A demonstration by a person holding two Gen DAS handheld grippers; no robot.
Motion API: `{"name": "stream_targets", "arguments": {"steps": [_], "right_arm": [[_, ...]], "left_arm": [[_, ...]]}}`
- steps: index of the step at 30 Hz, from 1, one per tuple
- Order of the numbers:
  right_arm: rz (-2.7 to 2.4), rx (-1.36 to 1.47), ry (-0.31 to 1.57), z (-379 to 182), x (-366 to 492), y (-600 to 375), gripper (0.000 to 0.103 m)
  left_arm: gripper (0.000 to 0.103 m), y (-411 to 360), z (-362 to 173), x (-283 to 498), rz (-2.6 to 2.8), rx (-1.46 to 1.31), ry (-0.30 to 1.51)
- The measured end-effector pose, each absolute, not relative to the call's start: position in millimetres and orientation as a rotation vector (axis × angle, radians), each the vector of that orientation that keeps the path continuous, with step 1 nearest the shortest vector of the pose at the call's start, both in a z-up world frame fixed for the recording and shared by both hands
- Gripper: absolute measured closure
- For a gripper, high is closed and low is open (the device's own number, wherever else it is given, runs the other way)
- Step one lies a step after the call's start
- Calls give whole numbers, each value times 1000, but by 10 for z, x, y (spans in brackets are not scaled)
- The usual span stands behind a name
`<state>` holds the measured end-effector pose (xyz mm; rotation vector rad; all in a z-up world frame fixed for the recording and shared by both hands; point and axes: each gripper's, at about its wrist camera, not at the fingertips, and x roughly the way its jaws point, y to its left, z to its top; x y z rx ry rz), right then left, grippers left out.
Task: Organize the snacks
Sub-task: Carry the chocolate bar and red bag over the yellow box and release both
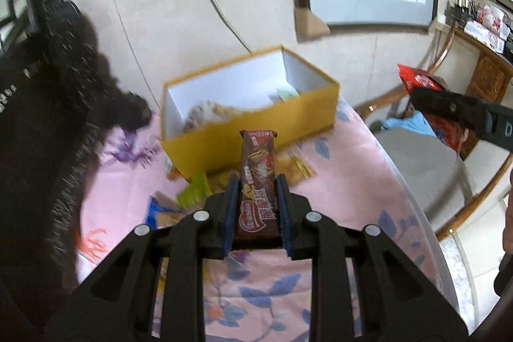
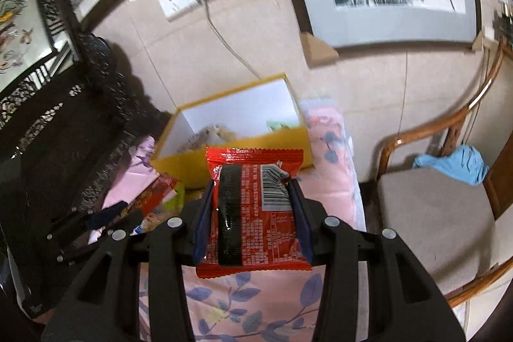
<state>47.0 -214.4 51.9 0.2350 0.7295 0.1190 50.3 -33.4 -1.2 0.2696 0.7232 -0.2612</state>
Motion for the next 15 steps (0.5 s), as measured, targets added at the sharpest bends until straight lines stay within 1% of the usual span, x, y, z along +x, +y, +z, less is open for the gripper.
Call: {"name": "stream_targets", "arguments": {"steps": [6,11,15], "right_arm": [[138,192,679,784,615,-2037,58],[169,180,653,990,890,-1959,58],[158,144,643,1067,1224,-1908,58]], "left_arm": [[80,-249,392,683,-214,237,639],[80,-153,536,984,-165,206,617],[80,-24,633,1309,-171,96,645]]}}
